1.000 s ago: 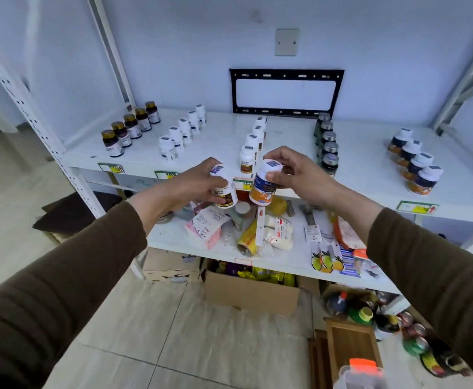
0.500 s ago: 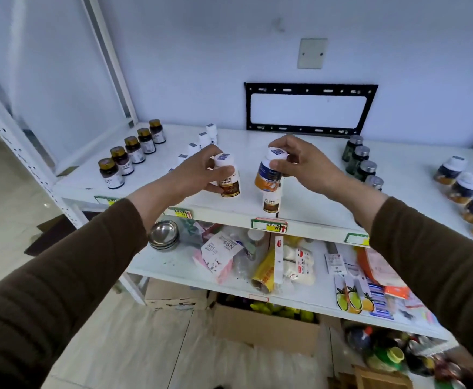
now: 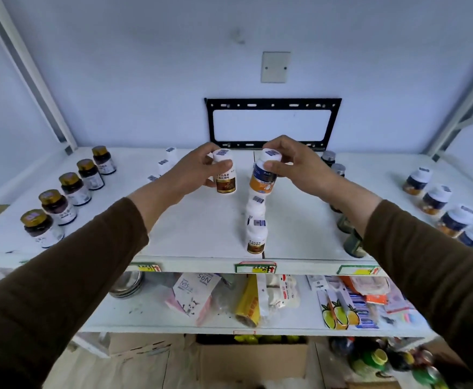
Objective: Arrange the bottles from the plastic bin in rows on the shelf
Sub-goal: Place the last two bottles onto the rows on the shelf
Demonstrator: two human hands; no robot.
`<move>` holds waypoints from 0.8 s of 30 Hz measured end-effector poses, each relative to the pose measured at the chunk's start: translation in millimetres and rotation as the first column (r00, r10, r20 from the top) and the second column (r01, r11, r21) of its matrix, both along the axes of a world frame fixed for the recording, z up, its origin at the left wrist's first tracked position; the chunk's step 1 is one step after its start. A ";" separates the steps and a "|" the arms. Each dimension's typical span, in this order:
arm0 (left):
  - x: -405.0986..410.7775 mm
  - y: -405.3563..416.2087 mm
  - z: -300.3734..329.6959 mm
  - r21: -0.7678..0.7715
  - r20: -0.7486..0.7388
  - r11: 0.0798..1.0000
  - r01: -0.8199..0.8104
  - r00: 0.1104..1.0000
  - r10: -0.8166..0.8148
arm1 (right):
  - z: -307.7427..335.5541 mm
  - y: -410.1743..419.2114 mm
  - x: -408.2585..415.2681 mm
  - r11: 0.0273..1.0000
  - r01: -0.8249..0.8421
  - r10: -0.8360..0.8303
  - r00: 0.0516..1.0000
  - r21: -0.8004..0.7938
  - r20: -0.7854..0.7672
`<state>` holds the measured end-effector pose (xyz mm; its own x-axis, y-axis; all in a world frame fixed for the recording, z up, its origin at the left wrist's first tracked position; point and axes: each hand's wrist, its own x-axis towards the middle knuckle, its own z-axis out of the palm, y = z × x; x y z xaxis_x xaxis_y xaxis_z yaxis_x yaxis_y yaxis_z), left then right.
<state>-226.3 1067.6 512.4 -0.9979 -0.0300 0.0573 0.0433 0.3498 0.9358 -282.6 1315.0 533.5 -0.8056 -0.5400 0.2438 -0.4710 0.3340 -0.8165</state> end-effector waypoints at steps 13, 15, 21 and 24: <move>-150.9 21.7 -7.9 -0.004 -0.031 0.992 -0.123 0.992 0.123 | -4.6 27.8 -107.2 0.997 0.055 -0.054 0.998 0.059 -0.031; -172.5 23.8 -15.4 -0.024 -0.022 0.990 -0.140 0.990 0.140 | -5.6 30.8 -113.6 0.994 0.069 -0.065 0.997 0.081 -0.046; -222.7 32.5 -41.5 -0.032 0.033 0.992 -0.126 0.991 0.127 | -13.8 34.9 -124.8 0.990 0.094 -0.089 0.995 0.108 -0.049; -238.9 37.6 -53.4 -0.092 0.073 0.991 -0.101 0.991 0.108 | -15.7 36.6 -128.4 0.988 0.109 -0.105 0.994 0.109 -0.038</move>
